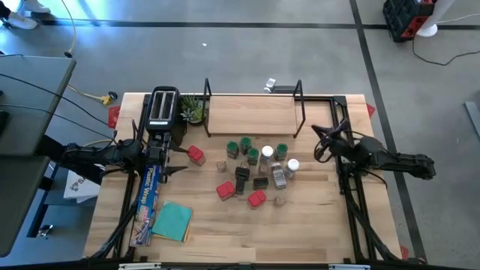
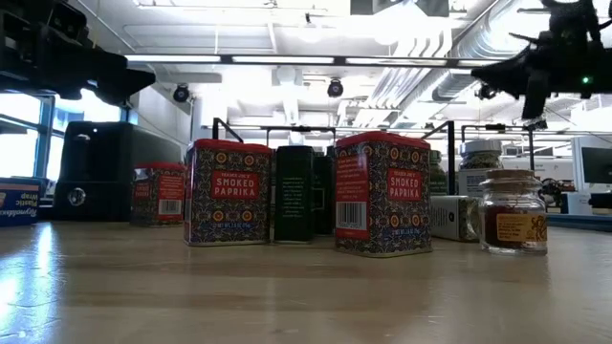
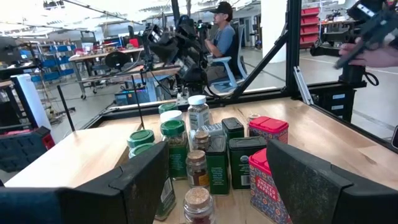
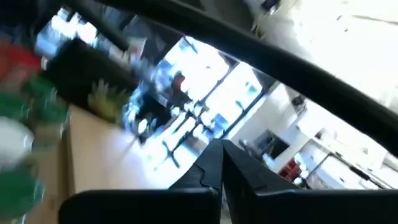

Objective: Shelf spices
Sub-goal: Put the right green seasoning bottle on the shelf

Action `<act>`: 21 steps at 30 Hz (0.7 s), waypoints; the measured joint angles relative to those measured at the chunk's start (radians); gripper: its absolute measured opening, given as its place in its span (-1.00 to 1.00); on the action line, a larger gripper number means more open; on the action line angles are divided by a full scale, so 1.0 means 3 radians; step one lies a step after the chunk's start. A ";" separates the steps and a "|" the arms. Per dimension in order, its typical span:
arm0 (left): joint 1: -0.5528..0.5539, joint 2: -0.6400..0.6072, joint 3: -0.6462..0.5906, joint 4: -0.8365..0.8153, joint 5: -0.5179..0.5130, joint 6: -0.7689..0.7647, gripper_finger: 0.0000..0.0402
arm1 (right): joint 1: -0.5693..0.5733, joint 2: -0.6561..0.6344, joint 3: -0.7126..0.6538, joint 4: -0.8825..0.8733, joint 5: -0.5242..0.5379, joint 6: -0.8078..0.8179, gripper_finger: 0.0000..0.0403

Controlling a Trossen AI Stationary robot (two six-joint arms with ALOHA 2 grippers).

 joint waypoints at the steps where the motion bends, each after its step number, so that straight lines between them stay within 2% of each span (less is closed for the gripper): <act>1: 0.0000 0.0000 0.0000 0.0000 0.0001 0.0000 0.34 | 0.0002 -0.0002 0.0000 0.0103 -0.0194 0.0246 -1.00; 3: 0.0000 0.0000 -0.0001 0.0000 0.0001 0.0000 0.34 | 0.0006 0.0010 0.0000 0.0389 -0.0855 0.0974 -1.00; 5: 0.0000 0.0000 0.0000 0.0001 0.0001 0.0000 0.34 | 0.0015 0.0061 0.0000 0.0722 -0.1243 0.2199 -1.00; 6: 0.0000 0.0001 0.0000 0.0001 0.0000 0.0000 0.34 | 0.0017 0.0087 0.0008 0.0800 -0.1277 0.2819 -1.00; 7: 0.0000 0.0000 0.0000 0.0001 0.0000 -0.0001 0.34 | 0.0027 0.0120 0.0013 0.0785 -0.1280 0.3193 -1.00; 10: 0.0000 0.0001 0.0000 0.0002 0.0001 0.0000 0.34 | 0.0184 0.0495 0.0001 0.0582 -0.1261 0.3876 -1.00; 13: 0.0000 0.0001 0.0000 0.0003 0.0000 -0.0001 0.34 | 0.0447 0.1095 0.0070 0.0802 -0.0866 0.3984 -1.00; 18: -0.0001 0.0003 -0.0001 0.0013 0.0000 0.0000 0.34 | 0.0728 0.2165 0.0718 0.0541 -0.0029 0.3628 -1.00; 20: 0.0000 0.0003 0.0000 0.0024 0.0000 0.0000 0.34 | 0.0720 0.2452 0.1066 0.0242 0.0021 0.3584 -1.00; 21: 0.0000 0.0003 -0.0001 0.0023 0.0000 0.0000 0.34 | 0.0705 0.2558 0.1279 -0.0108 -0.0054 0.3479 -1.00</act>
